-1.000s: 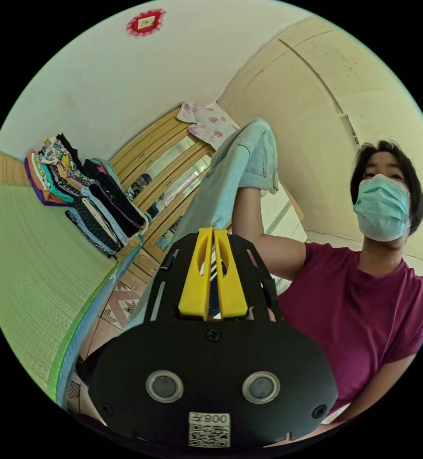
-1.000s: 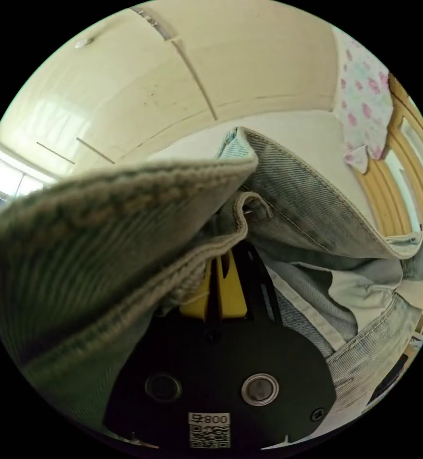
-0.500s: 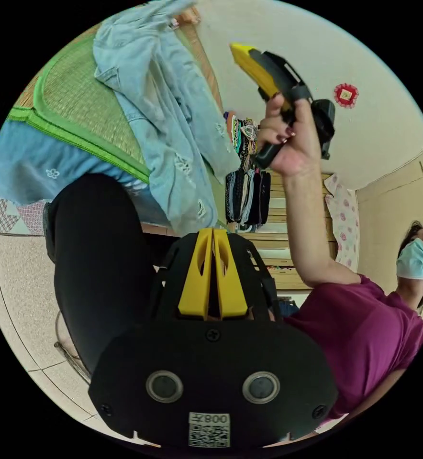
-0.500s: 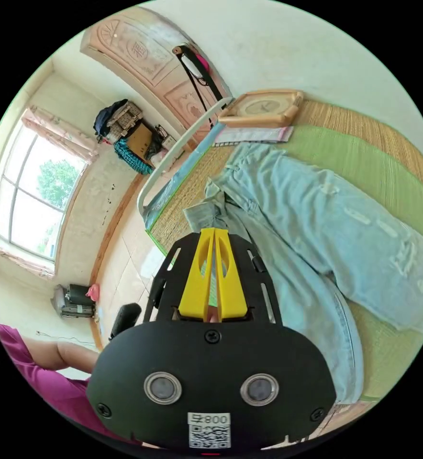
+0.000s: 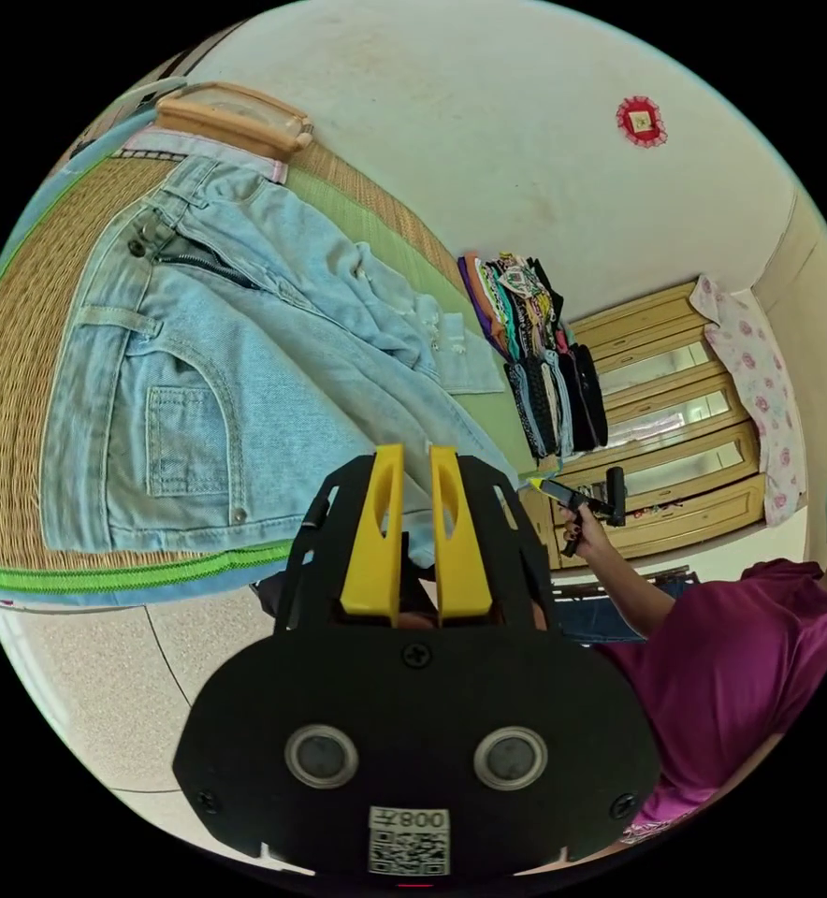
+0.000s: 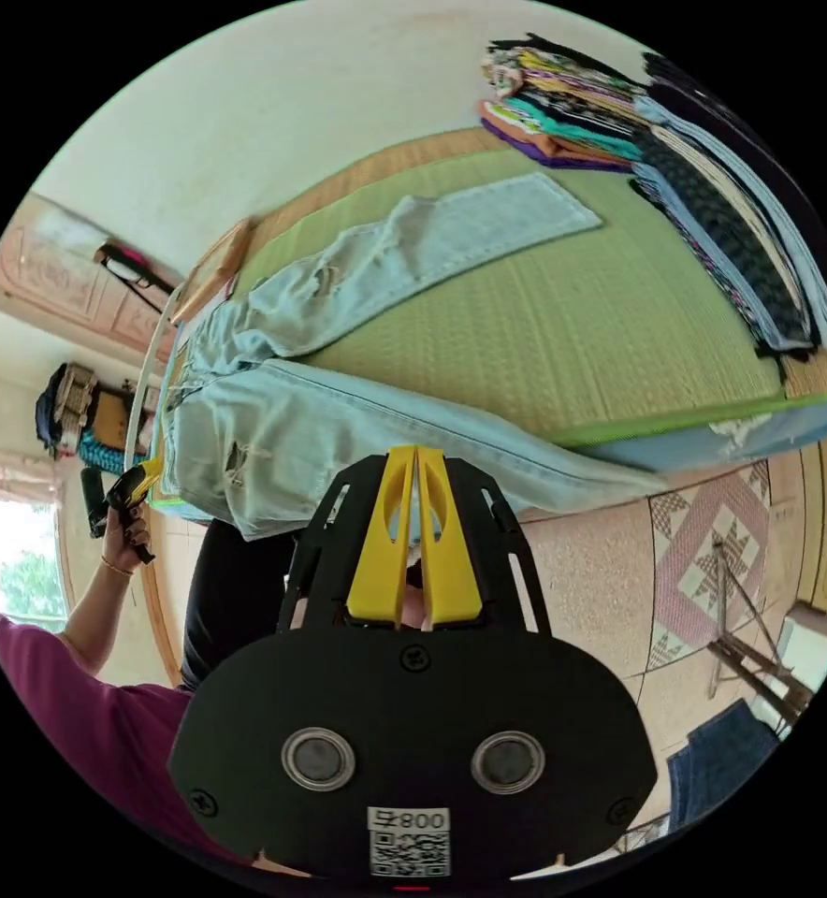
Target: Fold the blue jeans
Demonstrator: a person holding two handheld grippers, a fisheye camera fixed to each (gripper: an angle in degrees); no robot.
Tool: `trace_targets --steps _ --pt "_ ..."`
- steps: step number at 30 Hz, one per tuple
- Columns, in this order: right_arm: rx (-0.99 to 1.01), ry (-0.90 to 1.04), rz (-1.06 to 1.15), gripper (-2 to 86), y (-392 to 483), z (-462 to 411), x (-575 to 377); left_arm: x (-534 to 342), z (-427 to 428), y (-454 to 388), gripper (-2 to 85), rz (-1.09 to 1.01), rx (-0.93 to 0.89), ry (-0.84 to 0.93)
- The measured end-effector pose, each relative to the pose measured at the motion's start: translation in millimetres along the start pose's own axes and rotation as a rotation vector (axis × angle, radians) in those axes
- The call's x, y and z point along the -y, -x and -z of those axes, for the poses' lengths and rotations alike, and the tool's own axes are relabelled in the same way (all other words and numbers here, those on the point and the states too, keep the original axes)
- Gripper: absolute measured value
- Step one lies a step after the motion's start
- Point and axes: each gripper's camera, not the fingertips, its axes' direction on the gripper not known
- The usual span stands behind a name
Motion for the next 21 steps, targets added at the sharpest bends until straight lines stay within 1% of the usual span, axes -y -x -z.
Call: trace_targets --steps 1,3,5,7,9,12,15,21 --pt "-0.004 -0.003 -0.028 1.1 -11.1 0.8 -6.5 4.2 -5.0 2.2 5.7 -0.009 0.002 0.018" --pt "-0.004 -0.033 -0.156 2.8 -54.4 3.5 -32.4 9.7 -14.4 2.1 6.1 -0.026 0.007 0.05" --pt "0.04 -0.066 -0.263 4.2 -88.2 3.4 -51.7 16.7 -31.0 -2.9 6.4 -0.063 0.007 0.1" --pt "0.122 -0.108 -0.381 5.0 -123.0 0.3 -71.5 23.4 -46.4 -8.0 6.7 -0.093 0.015 0.146" --pt "0.292 -0.153 -0.534 5.7 -169.7 -12.9 -96.9 31.2 -63.0 -12.6 6.8 -0.12 0.019 0.185" --pt "0.449 -0.214 -0.689 6.3 -212.8 -36.9 -123.6 45.1 -89.5 -15.3 7.2 -0.134 0.0 0.229" --pt "0.531 -0.219 -0.778 7.2 -237.1 -62.8 -137.9 57.3 -114.1 -14.6 7.3 -0.129 -0.01 0.268" --pt "0.661 -0.22 -0.862 7.6 -270.5 -96.5 -164.0 71.3 -142.6 -7.1 7.4 -0.105 -0.011 0.303"
